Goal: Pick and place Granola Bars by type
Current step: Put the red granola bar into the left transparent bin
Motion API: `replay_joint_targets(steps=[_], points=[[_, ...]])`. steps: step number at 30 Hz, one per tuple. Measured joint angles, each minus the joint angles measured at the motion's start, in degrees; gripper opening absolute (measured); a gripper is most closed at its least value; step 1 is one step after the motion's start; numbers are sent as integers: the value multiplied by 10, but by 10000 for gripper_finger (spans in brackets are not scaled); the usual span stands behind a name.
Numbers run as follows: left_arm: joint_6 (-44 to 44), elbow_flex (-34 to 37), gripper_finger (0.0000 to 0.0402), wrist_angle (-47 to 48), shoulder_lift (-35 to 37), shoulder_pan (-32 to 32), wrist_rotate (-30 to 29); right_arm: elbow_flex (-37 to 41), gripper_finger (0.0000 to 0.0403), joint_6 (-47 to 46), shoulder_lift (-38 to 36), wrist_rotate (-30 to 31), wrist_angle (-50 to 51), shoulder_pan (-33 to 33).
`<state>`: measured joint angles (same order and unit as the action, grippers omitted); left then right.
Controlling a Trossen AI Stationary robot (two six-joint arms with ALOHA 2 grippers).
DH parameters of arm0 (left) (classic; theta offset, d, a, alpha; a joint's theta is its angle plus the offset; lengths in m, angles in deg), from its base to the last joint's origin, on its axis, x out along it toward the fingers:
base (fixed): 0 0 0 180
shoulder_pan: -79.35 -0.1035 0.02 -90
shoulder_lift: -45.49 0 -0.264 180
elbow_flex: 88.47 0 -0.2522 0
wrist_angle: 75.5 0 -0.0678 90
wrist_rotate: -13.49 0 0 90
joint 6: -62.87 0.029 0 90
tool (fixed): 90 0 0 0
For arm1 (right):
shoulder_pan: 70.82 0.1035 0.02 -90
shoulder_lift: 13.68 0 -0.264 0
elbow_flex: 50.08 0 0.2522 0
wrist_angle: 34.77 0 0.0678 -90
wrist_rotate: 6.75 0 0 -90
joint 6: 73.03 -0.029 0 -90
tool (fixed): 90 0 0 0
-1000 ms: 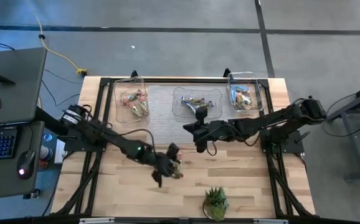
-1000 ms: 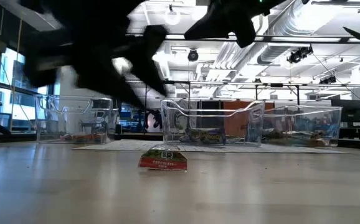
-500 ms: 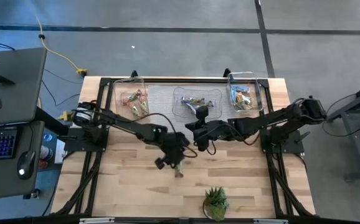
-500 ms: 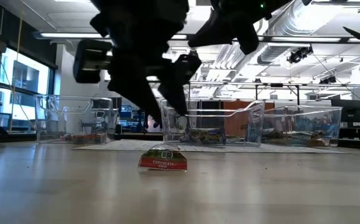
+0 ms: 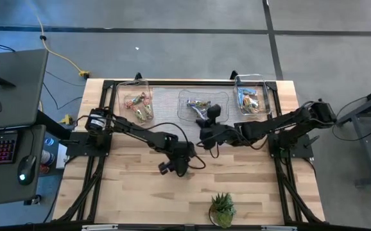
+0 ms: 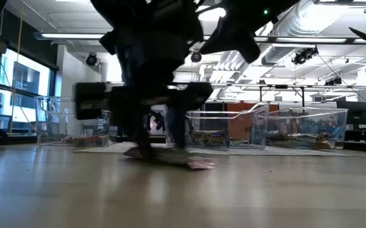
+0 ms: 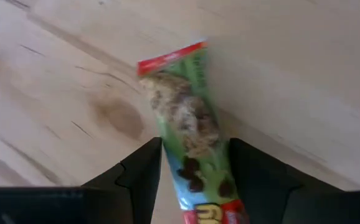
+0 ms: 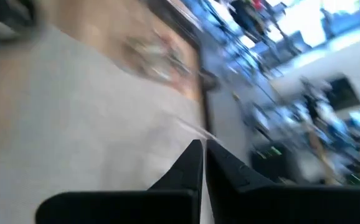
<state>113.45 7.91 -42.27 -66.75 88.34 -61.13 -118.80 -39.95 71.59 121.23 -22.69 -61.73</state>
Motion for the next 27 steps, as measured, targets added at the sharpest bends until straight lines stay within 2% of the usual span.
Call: replay_joint_targets(steps=[5, 8, 12, 18, 22, 27], points=[[3, -3, 184, 9, -10, 0, 2, 0, 1, -7, 0, 151, 28, 8], [-46, -3, 182, 19, -11, 0, -4, 0, 1, -40, 0, 205, 35, 8], [-124, -2, 159, 27, -8, 0, -7, 0, 1, -77, 0, 212, 44, 8], [-172, 0, 93, 36, 0, 0, -16, 0, 1, -76, 0, 195, 46, 8], [-193, 3, 74, 79, 28, 1, -88, 0, 1, -76, 0, 195, 53, 8], [-201, -29, 79, 232, 88, 0, -284, 0, 2, -76, 0, 196, 61, 8]])
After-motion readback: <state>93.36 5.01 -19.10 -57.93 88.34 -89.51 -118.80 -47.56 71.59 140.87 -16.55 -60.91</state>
